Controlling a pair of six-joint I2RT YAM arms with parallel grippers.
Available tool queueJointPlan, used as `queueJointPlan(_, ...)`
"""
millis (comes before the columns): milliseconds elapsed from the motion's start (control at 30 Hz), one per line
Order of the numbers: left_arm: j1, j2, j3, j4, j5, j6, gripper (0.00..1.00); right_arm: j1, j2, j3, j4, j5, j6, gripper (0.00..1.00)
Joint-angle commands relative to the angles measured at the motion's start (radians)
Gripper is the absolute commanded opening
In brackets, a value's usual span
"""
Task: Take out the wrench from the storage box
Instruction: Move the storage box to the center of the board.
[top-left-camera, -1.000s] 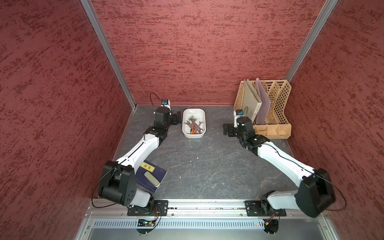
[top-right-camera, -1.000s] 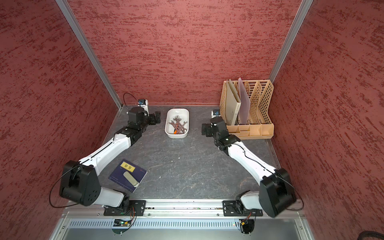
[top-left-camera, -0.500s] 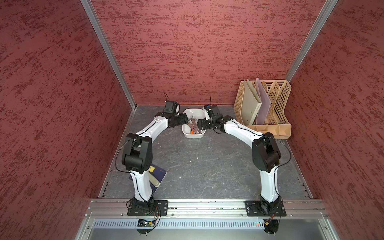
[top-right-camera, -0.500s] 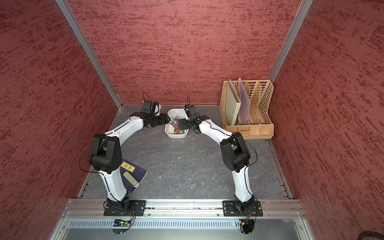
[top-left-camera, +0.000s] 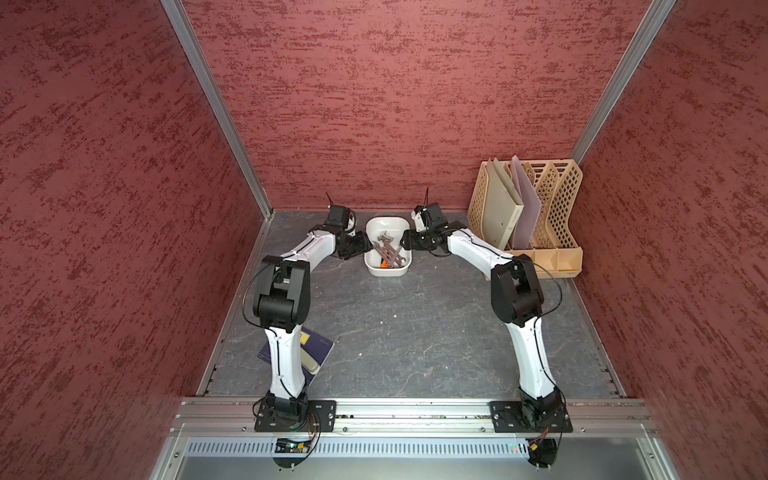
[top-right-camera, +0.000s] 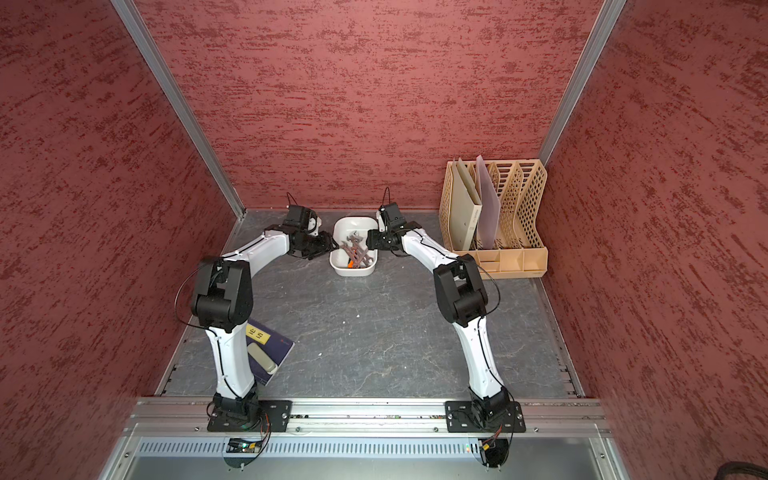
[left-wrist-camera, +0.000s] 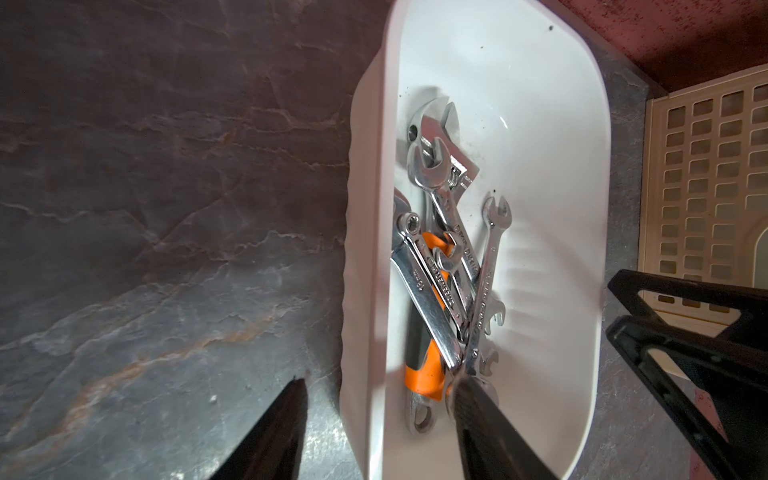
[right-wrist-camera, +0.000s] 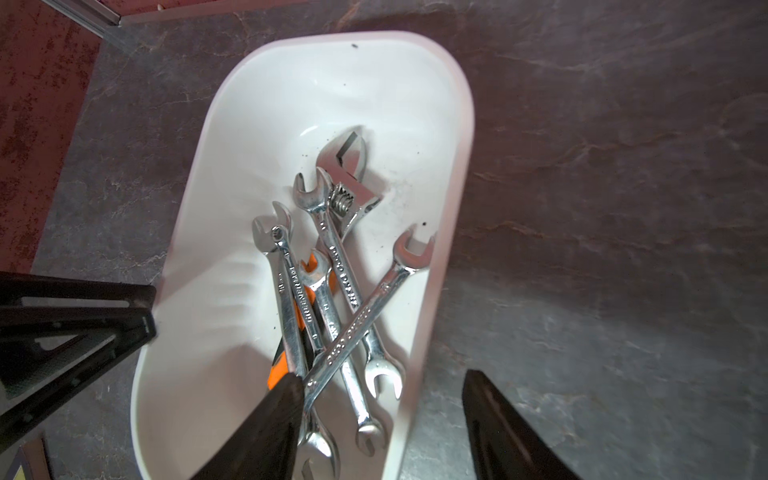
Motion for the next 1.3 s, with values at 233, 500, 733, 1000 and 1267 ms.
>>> queueJointPlan(233,-0.021,0.066,0.123,-0.049,-0.018,-0.002,0.19,-0.027,0.111,0.154,-0.042,-0.034,0.008,0.56)
queueJointPlan(500,-0.029,0.066,0.11,-0.06,-0.05,0.018,0.15,-0.03,0.134,0.173,-0.047,-0.038,0.012,0.49)
queueJointPlan(733,-0.034,0.053,0.09,-0.056,-0.063,0.016,0.14,-0.032,0.131,0.16,-0.044,-0.042,0.021,0.38)
queueJointPlan(1000,-0.028,0.011,0.101,-0.046,-0.14,0.026,0.43,-0.03,0.123,0.141,-0.038,-0.053,0.026,0.31)
queueJointPlan(1267,-0.028,0.035,0.135,-0.053,-0.177,0.013,0.49,-0.031,0.125,0.14,-0.037,-0.058,0.027,0.24)
